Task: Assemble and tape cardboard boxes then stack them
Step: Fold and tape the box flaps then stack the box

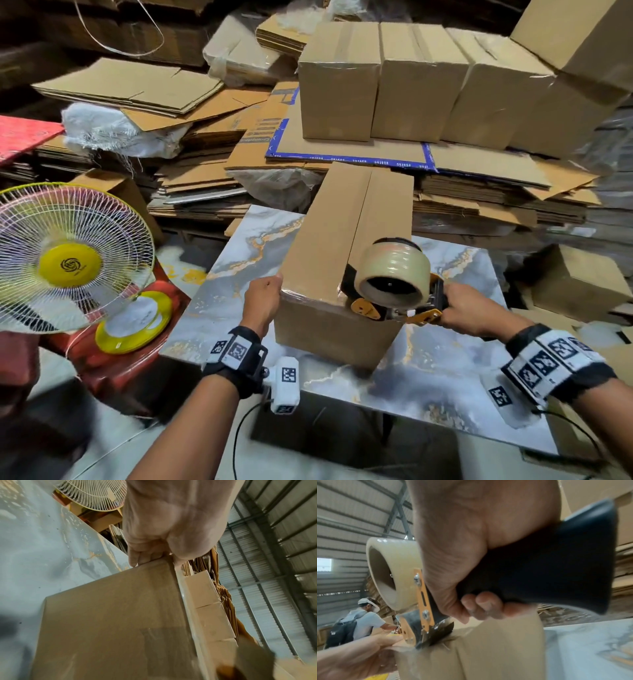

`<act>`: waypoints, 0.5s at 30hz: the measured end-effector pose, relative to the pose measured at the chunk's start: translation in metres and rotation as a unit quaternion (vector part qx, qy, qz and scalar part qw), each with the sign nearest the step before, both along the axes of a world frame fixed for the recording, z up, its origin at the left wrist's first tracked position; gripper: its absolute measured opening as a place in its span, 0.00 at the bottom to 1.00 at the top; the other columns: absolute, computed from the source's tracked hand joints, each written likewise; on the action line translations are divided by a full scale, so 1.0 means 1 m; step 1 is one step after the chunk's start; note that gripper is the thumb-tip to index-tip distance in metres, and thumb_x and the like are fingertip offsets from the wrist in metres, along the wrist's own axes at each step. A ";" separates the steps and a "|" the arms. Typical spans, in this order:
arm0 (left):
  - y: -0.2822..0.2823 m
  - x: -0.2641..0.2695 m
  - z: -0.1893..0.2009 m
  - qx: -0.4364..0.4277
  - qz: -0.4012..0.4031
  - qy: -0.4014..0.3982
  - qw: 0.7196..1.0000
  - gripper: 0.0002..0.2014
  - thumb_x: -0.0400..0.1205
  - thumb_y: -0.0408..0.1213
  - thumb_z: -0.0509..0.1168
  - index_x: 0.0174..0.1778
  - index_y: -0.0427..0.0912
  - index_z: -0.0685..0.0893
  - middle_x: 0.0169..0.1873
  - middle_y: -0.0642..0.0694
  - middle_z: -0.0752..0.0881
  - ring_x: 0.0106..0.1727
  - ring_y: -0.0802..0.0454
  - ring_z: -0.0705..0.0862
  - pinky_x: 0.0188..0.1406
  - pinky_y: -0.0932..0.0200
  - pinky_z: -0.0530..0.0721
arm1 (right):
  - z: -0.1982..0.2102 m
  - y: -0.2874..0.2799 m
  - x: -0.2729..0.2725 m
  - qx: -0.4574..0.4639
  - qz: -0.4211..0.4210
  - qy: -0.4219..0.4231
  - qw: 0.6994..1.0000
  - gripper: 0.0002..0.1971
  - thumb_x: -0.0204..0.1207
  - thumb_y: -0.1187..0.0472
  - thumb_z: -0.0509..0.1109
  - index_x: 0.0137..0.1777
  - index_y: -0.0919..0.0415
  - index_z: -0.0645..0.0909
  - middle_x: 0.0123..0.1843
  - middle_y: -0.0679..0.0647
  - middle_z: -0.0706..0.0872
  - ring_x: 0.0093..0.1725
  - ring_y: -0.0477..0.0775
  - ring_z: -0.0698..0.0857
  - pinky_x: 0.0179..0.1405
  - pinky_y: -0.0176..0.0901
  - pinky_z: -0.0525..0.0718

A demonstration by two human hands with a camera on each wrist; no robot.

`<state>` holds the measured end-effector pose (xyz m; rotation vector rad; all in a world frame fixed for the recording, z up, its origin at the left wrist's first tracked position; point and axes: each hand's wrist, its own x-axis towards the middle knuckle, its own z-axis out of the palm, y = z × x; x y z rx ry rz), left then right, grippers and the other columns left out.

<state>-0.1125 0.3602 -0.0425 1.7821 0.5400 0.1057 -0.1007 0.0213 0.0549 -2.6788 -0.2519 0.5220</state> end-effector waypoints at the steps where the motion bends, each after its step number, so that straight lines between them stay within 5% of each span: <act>1: 0.000 0.000 0.002 -0.002 -0.001 0.008 1.000 0.20 0.90 0.41 0.59 0.31 0.43 0.67 0.31 0.44 0.70 0.37 0.47 0.67 0.38 0.51 0.64 | 0.000 -0.008 -0.003 0.007 -0.001 0.003 1.000 0.13 0.73 0.54 0.79 0.37 0.62 0.83 0.24 0.49 0.80 0.19 0.41 0.73 0.21 0.33 0.70; 3: 0.002 0.004 0.005 0.020 -0.022 0.031 0.999 0.16 0.90 0.39 0.58 0.36 0.41 0.72 0.38 0.38 0.75 0.42 0.46 0.71 0.43 0.46 0.71 | -0.001 -0.015 -0.005 0.006 0.007 -0.009 1.000 0.11 0.75 0.57 0.78 0.36 0.62 0.83 0.25 0.50 0.80 0.20 0.41 0.74 0.20 0.31 0.69; 6: 0.000 0.003 0.008 0.129 -0.062 0.083 0.986 0.21 0.92 0.46 0.51 0.43 0.35 0.78 0.51 0.26 0.80 0.51 0.27 0.77 0.52 0.45 0.74 | -0.007 -0.019 -0.001 -0.011 0.020 -0.027 0.999 0.13 0.74 0.54 0.78 0.33 0.58 0.80 0.26 0.51 0.81 0.27 0.49 0.78 0.26 0.40 0.73; 8: -0.006 -0.004 0.008 0.319 -0.059 0.101 0.941 0.30 0.90 0.56 0.46 0.58 0.33 0.83 0.61 0.28 0.84 0.64 0.28 0.80 0.64 0.39 0.76 | -0.010 -0.022 0.001 -0.011 0.022 -0.028 0.999 0.11 0.72 0.53 0.77 0.36 0.58 0.81 0.28 0.51 0.82 0.31 0.55 0.80 0.29 0.43 0.75; 10: -0.021 -0.014 0.008 0.458 -0.063 0.005 0.886 0.25 0.88 0.49 0.49 0.63 0.31 0.81 0.63 0.30 0.83 0.68 0.30 0.79 0.71 0.35 0.72 | -0.010 -0.022 0.000 -0.006 0.023 -0.024 0.999 0.10 0.71 0.56 0.76 0.35 0.58 0.80 0.27 0.51 0.80 0.30 0.57 0.80 0.28 0.43 0.74; 12: -0.041 -0.023 0.008 0.509 -0.182 -0.091 0.836 0.26 0.82 0.41 0.55 0.73 0.31 0.77 0.73 0.30 0.78 0.77 0.30 0.73 0.81 0.35 0.65 | -0.006 -0.020 -0.002 0.006 0.022 -0.018 1.000 0.13 0.73 0.62 0.74 0.30 0.57 0.75 0.26 0.51 0.77 0.28 0.54 0.76 0.26 0.41 0.70; 15: -0.069 -0.029 0.013 0.535 -0.341 -0.096 0.767 0.37 0.79 0.44 0.62 0.84 0.33 0.66 0.86 0.33 0.62 0.86 0.35 0.61 0.86 0.44 0.58 | -0.001 -0.018 -0.002 0.006 0.024 -0.020 1.000 0.17 0.74 0.66 0.72 0.27 0.56 0.71 0.26 0.51 0.75 0.27 0.50 0.73 0.25 0.42 0.66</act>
